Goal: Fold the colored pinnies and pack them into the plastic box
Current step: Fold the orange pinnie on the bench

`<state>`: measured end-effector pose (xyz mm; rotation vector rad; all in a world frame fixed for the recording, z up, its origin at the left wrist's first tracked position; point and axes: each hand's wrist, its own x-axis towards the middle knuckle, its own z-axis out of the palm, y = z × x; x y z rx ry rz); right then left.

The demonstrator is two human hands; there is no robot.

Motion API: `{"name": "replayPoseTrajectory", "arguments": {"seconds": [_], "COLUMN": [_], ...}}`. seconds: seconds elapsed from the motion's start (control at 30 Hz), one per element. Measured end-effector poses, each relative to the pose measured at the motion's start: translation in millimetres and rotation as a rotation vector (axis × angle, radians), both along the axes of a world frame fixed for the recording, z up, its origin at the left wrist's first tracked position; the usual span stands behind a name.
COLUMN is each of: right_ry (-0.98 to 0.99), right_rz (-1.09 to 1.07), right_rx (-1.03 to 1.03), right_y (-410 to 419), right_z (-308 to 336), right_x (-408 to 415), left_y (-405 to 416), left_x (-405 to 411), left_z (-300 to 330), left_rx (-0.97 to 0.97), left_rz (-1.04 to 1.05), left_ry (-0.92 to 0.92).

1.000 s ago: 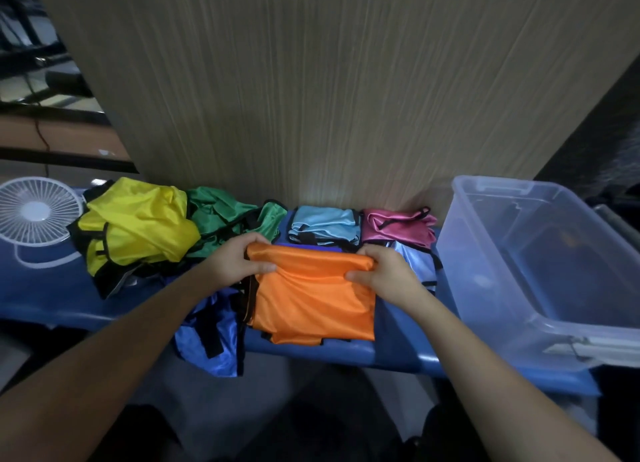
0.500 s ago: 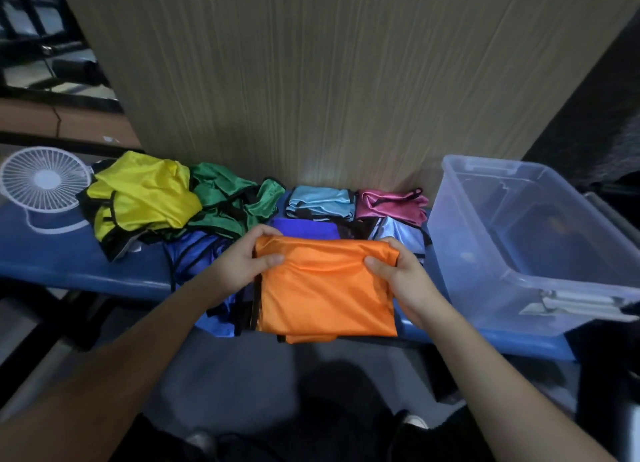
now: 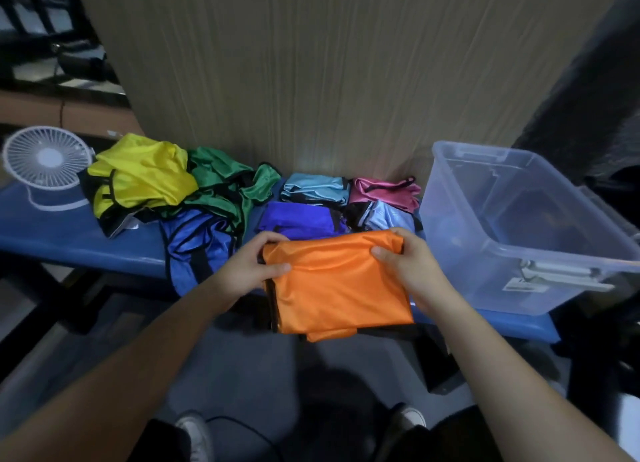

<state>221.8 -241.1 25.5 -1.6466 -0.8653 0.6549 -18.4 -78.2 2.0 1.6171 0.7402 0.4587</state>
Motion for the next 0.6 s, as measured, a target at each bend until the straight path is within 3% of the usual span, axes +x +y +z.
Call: {"name": "replayPoseTrajectory", "arguments": {"seconds": [0.13, 0.27, 0.5, 0.6], "right_ry": [-0.243, -0.317, -0.117, -0.120], "right_rz": [0.009, -0.026, -0.038, -0.067], "right_rx": [-0.065, -0.115, -0.165, -0.187], "right_y": [30, 48, 56, 56], "right_z": [2, -13, -30, -33], "right_x": [15, 18, 22, 21], "left_y": [10, 26, 48, 46], "left_x": [11, 14, 18, 21], "left_z": [-3, -13, -22, -19], "left_rx": [-0.046, 0.014, 0.083, 0.183], "left_rz": [0.074, 0.093, 0.181, 0.161], "left_ry": [0.020, 0.073, 0.092, 0.170]}}
